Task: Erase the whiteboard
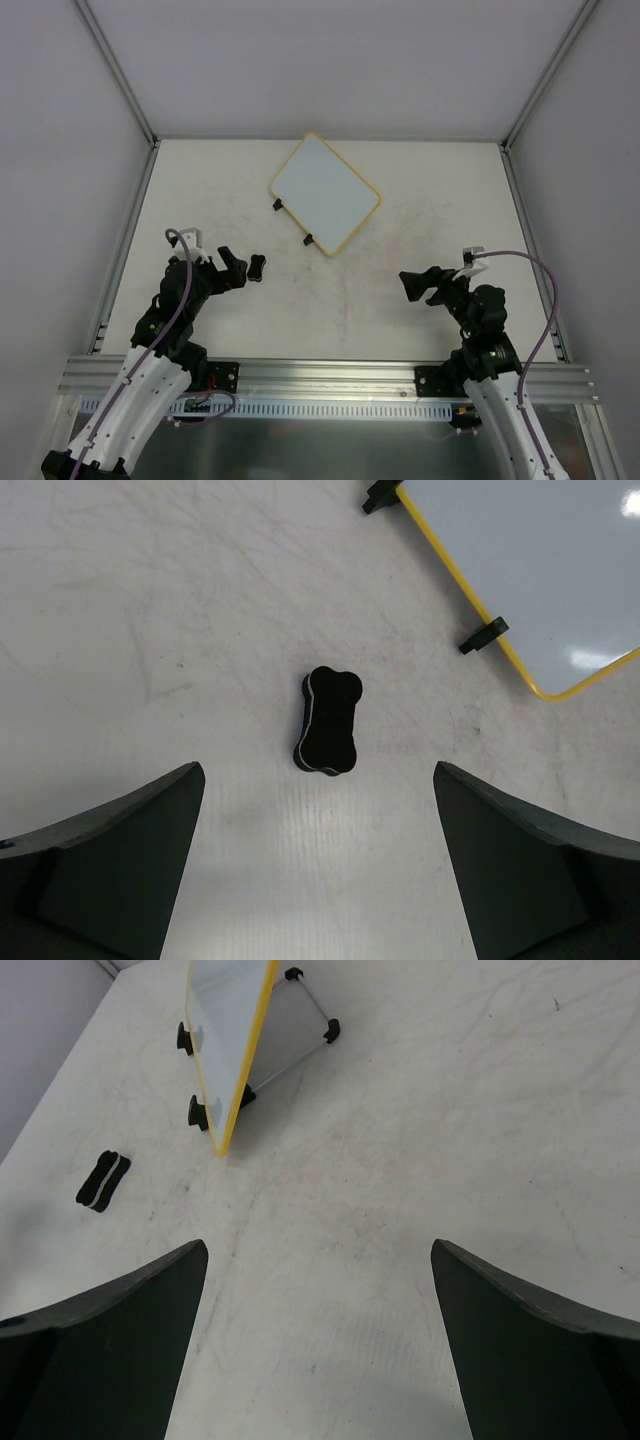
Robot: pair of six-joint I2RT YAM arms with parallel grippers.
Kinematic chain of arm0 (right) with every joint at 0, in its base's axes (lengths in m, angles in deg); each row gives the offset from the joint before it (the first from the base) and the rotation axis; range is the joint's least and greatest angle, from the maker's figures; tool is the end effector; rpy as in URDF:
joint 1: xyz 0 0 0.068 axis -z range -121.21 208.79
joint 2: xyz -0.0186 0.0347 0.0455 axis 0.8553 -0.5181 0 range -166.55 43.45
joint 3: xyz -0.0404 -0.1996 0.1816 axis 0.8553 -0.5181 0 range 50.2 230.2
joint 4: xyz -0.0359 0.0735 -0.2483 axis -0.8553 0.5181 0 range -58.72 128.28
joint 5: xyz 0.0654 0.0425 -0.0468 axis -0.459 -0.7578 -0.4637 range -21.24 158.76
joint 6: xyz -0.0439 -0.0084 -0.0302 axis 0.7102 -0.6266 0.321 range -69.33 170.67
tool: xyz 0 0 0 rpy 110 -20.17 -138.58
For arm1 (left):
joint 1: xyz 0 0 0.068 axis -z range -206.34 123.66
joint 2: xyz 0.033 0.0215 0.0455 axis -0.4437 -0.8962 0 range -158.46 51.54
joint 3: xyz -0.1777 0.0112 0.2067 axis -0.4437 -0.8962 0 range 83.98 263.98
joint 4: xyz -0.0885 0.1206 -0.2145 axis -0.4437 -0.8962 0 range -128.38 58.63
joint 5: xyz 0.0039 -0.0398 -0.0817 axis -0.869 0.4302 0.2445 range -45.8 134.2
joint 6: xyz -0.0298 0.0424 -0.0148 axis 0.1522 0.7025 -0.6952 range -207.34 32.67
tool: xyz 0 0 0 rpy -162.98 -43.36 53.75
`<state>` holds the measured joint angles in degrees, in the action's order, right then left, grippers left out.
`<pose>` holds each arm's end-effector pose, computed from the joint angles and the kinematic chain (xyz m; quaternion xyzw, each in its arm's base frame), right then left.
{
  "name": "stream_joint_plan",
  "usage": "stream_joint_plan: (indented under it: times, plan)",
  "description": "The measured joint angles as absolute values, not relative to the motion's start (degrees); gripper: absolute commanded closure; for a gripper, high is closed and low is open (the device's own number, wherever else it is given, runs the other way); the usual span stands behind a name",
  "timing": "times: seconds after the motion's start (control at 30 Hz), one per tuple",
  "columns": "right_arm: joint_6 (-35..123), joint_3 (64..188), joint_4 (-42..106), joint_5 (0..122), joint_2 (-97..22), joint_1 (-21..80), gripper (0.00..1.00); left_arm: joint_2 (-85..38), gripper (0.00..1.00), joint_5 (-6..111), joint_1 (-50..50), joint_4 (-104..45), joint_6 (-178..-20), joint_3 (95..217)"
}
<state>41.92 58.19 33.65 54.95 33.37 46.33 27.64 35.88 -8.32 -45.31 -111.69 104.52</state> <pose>0.1108 0.0331 0.2023 -0.1052 0.7257 0.2108 0.6464 0.1262 -0.0357 0.2334 -0.0873 0.7997 -0.1592 0.5723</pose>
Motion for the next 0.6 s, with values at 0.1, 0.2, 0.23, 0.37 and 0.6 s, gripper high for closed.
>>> stream_joint_plan:
  times: [0.1, 0.2, 0.23, 0.37, 0.6]
  plan:
    - [42.02, 57.1, 34.16, 54.74, 33.39, 46.26, 0.01, 28.5, 0.01, 36.64, -8.32, -44.98, -111.65, 102.94]
    - [42.02, 56.88, 34.31, 54.45, 33.37, 46.26, 0.01, 27.84, 0.01, 36.78, -8.32, -44.54, -111.37, 102.77]
    - [42.02, 56.88, 34.2, 54.39, 33.37, 46.26, 0.01, 27.47, 0.01, 36.78, -8.32, -44.22, -111.3, 102.77]
    - [42.02, 56.88, 34.18, 54.36, 33.37, 46.26, 0.01, 26.0, 0.01, 36.8, -8.32, -43.76, -111.06, 102.77]
    - [42.02, 56.88, 34.18, 54.39, 33.74, 46.26, 0.01, 25.94, 0.01, 36.8, -8.32, -43.63, -110.78, 102.77]
